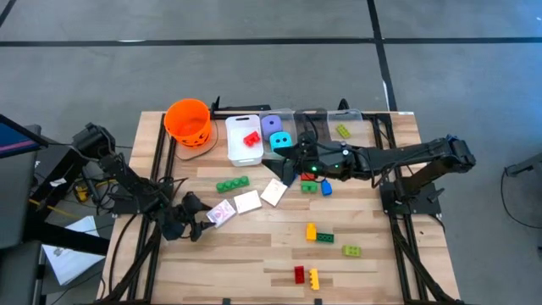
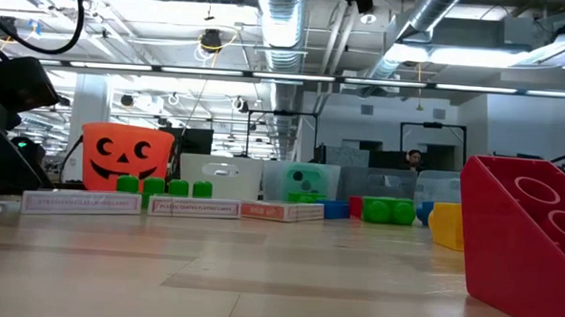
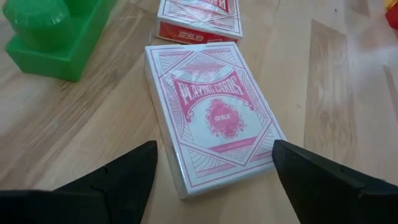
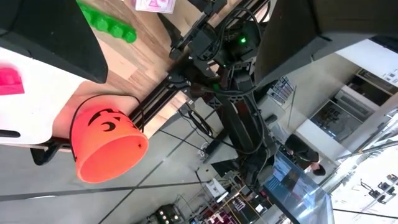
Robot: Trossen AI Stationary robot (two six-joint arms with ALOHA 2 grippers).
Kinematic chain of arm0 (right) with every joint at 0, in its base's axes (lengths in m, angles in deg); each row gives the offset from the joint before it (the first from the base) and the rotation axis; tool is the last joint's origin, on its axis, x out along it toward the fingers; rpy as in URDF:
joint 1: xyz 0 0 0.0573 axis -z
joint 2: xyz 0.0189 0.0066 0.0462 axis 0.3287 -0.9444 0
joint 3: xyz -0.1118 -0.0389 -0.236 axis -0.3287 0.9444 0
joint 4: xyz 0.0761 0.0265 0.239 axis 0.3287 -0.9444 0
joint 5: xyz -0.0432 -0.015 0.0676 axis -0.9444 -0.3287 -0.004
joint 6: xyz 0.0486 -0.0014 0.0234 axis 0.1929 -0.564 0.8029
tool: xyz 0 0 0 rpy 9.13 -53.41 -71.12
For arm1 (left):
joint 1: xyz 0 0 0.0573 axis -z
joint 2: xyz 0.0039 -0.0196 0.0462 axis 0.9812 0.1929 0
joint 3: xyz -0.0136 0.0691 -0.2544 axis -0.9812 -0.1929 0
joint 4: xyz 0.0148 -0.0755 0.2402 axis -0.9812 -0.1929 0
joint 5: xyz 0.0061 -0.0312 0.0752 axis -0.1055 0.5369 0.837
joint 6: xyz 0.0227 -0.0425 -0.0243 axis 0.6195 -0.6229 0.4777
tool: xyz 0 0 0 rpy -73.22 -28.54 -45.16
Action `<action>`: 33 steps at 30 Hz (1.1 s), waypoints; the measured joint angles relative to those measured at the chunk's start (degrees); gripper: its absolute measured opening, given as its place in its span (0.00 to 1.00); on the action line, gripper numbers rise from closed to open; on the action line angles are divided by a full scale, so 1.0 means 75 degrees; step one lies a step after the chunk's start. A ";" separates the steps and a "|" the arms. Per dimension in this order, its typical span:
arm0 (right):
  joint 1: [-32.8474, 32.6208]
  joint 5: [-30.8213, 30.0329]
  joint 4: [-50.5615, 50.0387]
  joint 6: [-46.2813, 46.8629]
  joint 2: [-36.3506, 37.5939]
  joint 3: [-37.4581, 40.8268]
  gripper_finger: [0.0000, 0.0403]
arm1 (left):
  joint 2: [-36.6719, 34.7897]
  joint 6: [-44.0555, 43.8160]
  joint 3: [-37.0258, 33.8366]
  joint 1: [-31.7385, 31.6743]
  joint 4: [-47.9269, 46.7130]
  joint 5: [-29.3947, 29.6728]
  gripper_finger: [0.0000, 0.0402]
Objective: Pick & Place Toys
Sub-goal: Put the pink deck of cards into the black bin
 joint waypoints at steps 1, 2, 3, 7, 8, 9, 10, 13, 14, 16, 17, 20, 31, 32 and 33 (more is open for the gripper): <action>0.0000 0.0000 -0.0004 0.0000 0.0000 0.0000 0.99 | 0.0002 -0.0005 -0.0003 0.0000 0.0048 0.0003 0.78; -0.0003 0.0000 -0.0007 -0.0003 0.0000 0.0000 0.99 | 0.0005 -0.0005 -0.0006 0.0000 0.0121 0.0008 0.78; -0.0003 0.0000 -0.0007 -0.0003 0.0000 0.0000 0.99 | 0.0014 -0.0002 -0.0006 0.0000 0.0213 0.0005 0.78; 0.0000 0.0000 -0.0039 -0.0058 0.0000 0.0000 0.99 | 0.0005 0.0014 -0.0017 0.0001 0.0678 -0.0313 0.78; 0.0003 0.0000 -0.0039 -0.0061 0.0000 0.0000 0.99 | 0.0005 0.0019 -0.0017 0.0000 0.0720 -0.0394 0.78; 0.0001 0.0000 -0.0036 -0.0064 0.0000 0.0000 0.99 | 0.0005 0.0021 -0.0017 0.0000 0.0720 -0.0420 0.78; 0.0000 0.0000 -0.0038 -0.0064 0.0000 0.0000 0.99 | 0.0005 0.0021 -0.0017 0.0000 0.0720 -0.0460 0.78; 0.0000 0.0000 -0.0045 -0.0064 0.0000 0.0000 0.99 | 0.0002 0.0113 -0.0015 -0.0003 0.0720 -0.0560 0.79; 0.0000 0.0000 -0.0045 -0.0065 0.0000 0.0000 0.99 | 0.0002 0.0201 -0.0015 -0.0003 0.0720 -0.0590 0.79; 0.0000 0.0000 -0.0049 -0.0067 0.0000 0.0000 0.99 | -0.0001 0.0342 -0.0013 -0.0003 0.0730 -0.0622 0.82; -0.0005 0.0000 -0.0048 -0.0067 0.0000 0.0000 0.99 | -0.0001 0.0408 -0.0010 -0.0003 0.0735 -0.0641 0.84; -0.0003 0.0000 -0.0048 -0.0067 0.0000 0.0000 0.99 | -0.0006 0.0465 0.0000 0.0000 0.0764 -0.0718 0.92; 0.0003 -0.0001 -0.0064 -0.0088 0.0000 0.0000 0.99 | -0.0009 0.0386 0.0006 0.0000 0.0825 -0.0774 0.99; 0.0011 0.0000 -0.0082 -0.0089 0.0000 0.0000 0.99 | -0.0008 0.0342 0.0006 -0.0002 0.0868 -0.0771 0.99; 0.0025 0.0000 -0.0115 -0.0089 0.0000 0.0000 0.99 | -0.0006 0.0274 0.0003 -0.0003 0.0931 -0.0756 0.99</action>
